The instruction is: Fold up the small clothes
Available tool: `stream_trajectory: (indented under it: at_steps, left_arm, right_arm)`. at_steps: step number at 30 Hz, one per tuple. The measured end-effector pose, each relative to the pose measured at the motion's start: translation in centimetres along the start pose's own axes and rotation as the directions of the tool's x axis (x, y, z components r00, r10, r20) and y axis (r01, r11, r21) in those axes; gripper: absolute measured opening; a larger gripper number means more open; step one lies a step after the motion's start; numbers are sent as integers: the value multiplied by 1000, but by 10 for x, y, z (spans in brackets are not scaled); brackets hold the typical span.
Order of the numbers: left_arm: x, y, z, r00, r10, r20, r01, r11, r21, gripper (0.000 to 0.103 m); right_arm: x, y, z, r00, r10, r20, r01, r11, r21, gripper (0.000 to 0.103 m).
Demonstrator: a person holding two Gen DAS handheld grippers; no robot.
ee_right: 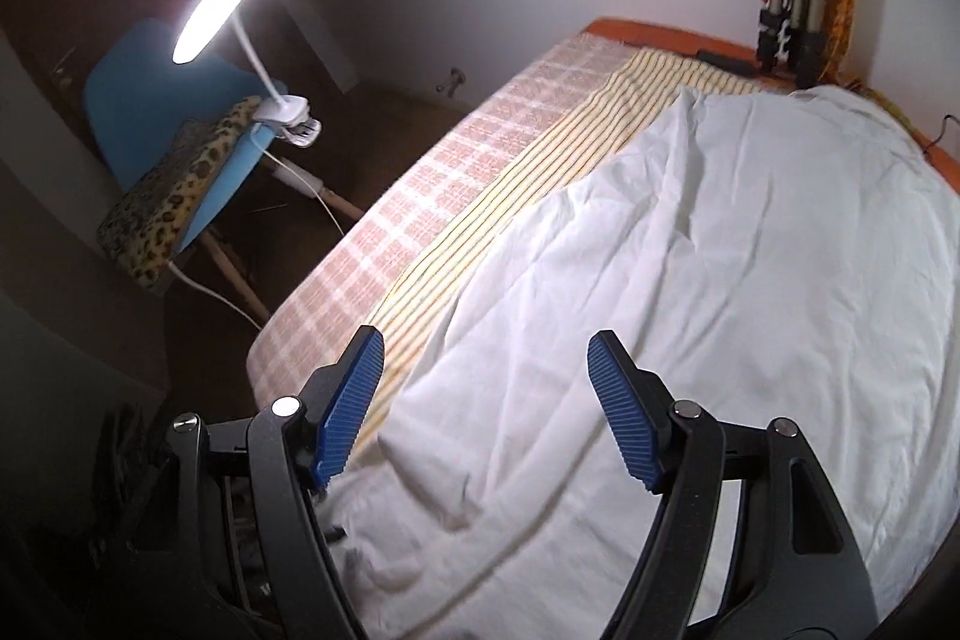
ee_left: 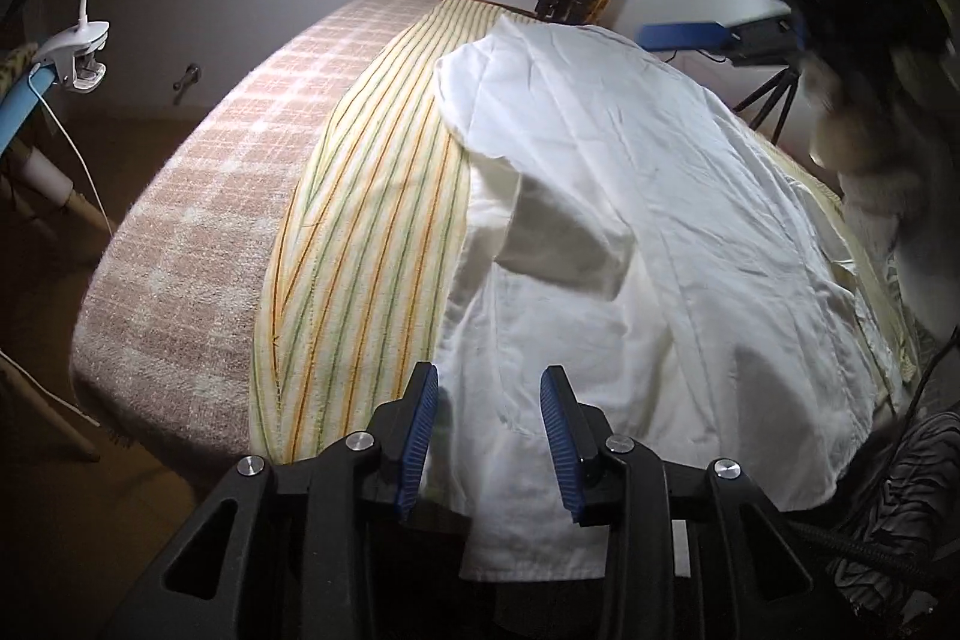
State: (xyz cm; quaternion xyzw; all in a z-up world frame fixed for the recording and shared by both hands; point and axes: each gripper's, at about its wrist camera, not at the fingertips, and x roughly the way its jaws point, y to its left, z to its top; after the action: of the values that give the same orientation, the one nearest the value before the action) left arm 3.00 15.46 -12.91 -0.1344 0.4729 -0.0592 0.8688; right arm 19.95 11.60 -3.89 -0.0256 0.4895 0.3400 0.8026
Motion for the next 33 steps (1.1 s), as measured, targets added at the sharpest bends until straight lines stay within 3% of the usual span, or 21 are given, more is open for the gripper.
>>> stream_trajectory:
  at_steps: [5, 10, 14, 17, 21, 24, 26, 27, 29, 31, 33]
  left_arm:
    - [6, 12, 0, 1000, -22, -4, 22, 999, -49, 29]
    - [5, 14, -3, 996, -84, -16, 83, 995, -49, 1]
    - [-10, 16, -8, 985, -172, 10, 172, 983, -67, 0]
    - [-24, 16, -12, 980, -196, 44, 198, 979, -52, 0]
    - [-29, 12, -10, 972, -228, 49, 231, 972, -46, 0]
    - [-36, 4, -10, 971, -231, 56, 233, 972, -24, 0]
    - [-40, -3, -9, 972, -226, 62, 226, 974, 1, 0]
    - [-41, -7, -9, 972, -225, 65, 225, 974, 10, 0]
    - [-43, -15, -9, 973, -223, 65, 222, 975, 27, 0]
    - [-44, -22, -8, 971, -231, 61, 229, 973, 42, 0]
    - [-47, -32, -5, 972, -228, 59, 224, 972, 65, 0]
  right_arm:
    - [59, 9, 24, 995, -56, -79, 58, 998, 31, 74]
    - [106, 17, 35, 977, -168, -129, 169, 986, -1, 74]
    - [132, 21, 44, 944, -286, -167, 276, 958, -79, 74]
    - [143, 17, 47, 919, -343, -193, 327, 938, -114, 74]
    - [146, 8, 48, 912, -356, -201, 337, 933, -123, 73]
    - [143, 3, 49, 913, -359, -192, 341, 932, -123, 63]
    - [138, -4, 50, 919, -347, -189, 332, 937, -106, 50]
    - [135, -8, 51, 924, -331, -190, 319, 943, -93, 48]
    - [128, -14, 53, 939, -288, -188, 281, 957, -64, 30]
    - [119, -23, 53, 958, -224, -178, 224, 974, -20, 19]
    - [106, -32, 53, 976, -160, -151, 166, 986, 30, 15]
